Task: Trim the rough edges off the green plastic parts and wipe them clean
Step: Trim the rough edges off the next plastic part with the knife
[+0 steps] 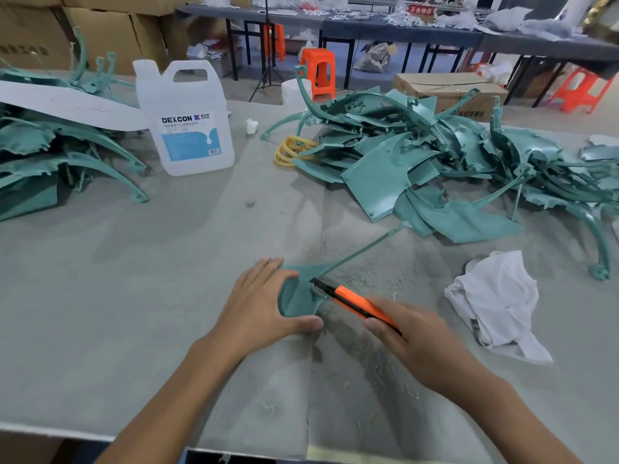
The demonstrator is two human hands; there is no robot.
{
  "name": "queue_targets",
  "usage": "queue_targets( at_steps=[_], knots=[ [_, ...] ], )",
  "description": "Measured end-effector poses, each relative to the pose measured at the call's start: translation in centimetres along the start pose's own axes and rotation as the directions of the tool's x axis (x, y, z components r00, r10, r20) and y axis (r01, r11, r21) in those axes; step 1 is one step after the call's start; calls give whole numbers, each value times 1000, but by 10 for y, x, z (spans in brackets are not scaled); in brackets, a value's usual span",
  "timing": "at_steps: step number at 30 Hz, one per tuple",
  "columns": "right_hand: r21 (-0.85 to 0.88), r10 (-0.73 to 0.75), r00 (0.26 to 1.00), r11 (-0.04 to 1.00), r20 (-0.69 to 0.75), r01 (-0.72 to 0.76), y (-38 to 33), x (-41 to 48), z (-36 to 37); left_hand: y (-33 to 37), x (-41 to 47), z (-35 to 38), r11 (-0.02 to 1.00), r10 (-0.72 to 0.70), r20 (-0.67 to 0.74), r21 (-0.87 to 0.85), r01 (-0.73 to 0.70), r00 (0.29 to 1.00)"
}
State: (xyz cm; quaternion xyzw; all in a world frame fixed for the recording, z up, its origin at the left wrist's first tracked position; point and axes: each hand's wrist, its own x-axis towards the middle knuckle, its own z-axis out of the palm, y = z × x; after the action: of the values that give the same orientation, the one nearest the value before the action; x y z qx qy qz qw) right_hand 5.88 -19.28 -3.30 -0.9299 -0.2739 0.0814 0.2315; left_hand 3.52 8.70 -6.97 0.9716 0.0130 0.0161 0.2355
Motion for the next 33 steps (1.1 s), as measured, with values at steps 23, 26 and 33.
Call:
queue_targets(
  at_steps=[23, 26, 33],
  knots=[
    [-237, 48, 994, 969, -101, -71, 1, 38, -12, 9, 41, 7, 997, -19, -81, 78, 25, 997],
    [-221, 60, 993, 972, -98, -80, 0, 37, -10, 10, 40, 7, 995, -18, -77, 95, 25, 997],
    [-210, 53, 993, 975, -104, -74, 4, 37, -13, 15, 35, 8, 996, -27, -80, 88, 34, 996]
  ],
)
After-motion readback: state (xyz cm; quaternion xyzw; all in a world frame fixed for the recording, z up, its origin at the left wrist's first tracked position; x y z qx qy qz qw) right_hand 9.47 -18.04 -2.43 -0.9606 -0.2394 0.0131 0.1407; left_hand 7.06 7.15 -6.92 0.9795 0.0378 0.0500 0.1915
